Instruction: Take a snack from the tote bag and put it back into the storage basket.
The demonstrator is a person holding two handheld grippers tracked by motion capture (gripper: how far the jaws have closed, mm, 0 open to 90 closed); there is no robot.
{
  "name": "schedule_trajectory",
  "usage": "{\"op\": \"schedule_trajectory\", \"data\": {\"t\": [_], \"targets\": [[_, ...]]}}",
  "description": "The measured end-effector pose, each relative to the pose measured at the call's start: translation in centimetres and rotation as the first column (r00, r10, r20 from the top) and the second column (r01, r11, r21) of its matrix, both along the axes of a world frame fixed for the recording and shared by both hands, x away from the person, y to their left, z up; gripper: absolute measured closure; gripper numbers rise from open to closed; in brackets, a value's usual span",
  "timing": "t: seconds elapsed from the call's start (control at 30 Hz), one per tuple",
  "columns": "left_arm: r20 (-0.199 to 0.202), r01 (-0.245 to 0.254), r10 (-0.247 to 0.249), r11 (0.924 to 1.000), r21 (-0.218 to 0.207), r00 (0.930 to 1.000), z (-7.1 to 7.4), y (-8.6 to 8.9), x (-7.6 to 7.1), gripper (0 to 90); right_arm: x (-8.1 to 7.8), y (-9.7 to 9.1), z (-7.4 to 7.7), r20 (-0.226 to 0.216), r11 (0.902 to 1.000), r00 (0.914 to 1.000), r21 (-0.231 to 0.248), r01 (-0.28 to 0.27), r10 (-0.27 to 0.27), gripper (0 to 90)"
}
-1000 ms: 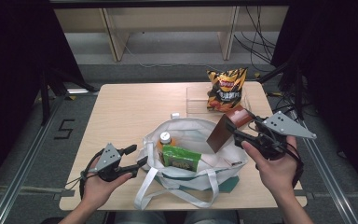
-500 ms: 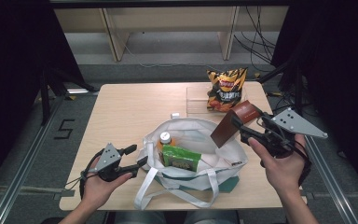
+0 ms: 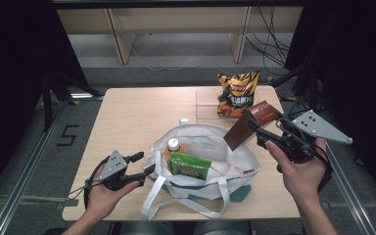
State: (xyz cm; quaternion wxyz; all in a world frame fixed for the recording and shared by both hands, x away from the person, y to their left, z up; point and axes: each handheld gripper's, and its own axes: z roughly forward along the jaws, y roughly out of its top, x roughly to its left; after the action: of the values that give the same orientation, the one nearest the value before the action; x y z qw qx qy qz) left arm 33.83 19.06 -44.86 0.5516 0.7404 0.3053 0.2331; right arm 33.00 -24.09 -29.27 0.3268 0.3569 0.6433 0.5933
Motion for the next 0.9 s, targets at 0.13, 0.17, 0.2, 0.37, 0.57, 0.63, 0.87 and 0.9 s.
{"op": "schedule_trajectory", "data": {"t": [0.13, 0.17, 0.2, 0.37, 0.57, 0.63, 0.87, 0.9], "targets": [[-0.001, 0.0, 0.0, 1.0, -0.001, 1.0, 0.0, 0.0, 0.0, 38.4, 0.0, -0.2, 0.3, 0.004, 0.9999, 1.0, 0.008, 0.006, -0.006, 38.6], [-0.001, 0.0, 0.0, 1.0, 0.0, 1.0, 0.0, 0.0, 0.0, 38.4, 0.1, -0.3, 0.4, 0.018, 0.9999, 0.9998, 0.0, 0.013, -0.013, 38.7], [-0.001, 0.0, 0.0, 1.0, 0.0, 1.0, 0.0, 0.0, 0.0, 38.4, 0.1, -0.3, 0.4, 0.011, 0.9998, 0.9998, 0.007, 0.019, -0.019, 38.7], [-0.001, 0.001, -0.001, 1.0, 0.001, 1.0, 0.0, 0.0, 0.0, 38.4, 0.3, -0.7, 0.7, 0.014, 0.9996, 0.9995, 0.006, 0.029, -0.029, 38.7], [0.0, -0.001, 0.001, 1.0, 0.0, 1.0, 0.0, 0.0, 0.0, 38.4, 0.8, -1.0, 0.9, 0.015, 0.999, 0.999, 0.018, 0.042, -0.042, 38.6], [0.0, 0.0, 0.0, 1.0, 0.0, 1.0, 0.0, 0.0, 0.0, 38.4, 1.0, -1.1, 1.0, 0.016, 0.9984, 0.9983, 0.016, 0.055, -0.055, 38.7], [0.002, -0.002, 0.002, 1.0, 0.002, 1.0, 0.0, 0.1, 0.0, 38.4, 1.6, -1.7, 1.5, 0.04, 0.9969, 0.9962, 0.018, 0.076, -0.077, 38.7], [0.001, -0.001, 0.001, 1.0, 0.003, 1.0, 0.0, 0.1, 0.0, 38.4, 1.5, -1.6, 1.6, 0.032, 0.9963, 0.996, 0.026, 0.082, -0.083, 38.7]]}}
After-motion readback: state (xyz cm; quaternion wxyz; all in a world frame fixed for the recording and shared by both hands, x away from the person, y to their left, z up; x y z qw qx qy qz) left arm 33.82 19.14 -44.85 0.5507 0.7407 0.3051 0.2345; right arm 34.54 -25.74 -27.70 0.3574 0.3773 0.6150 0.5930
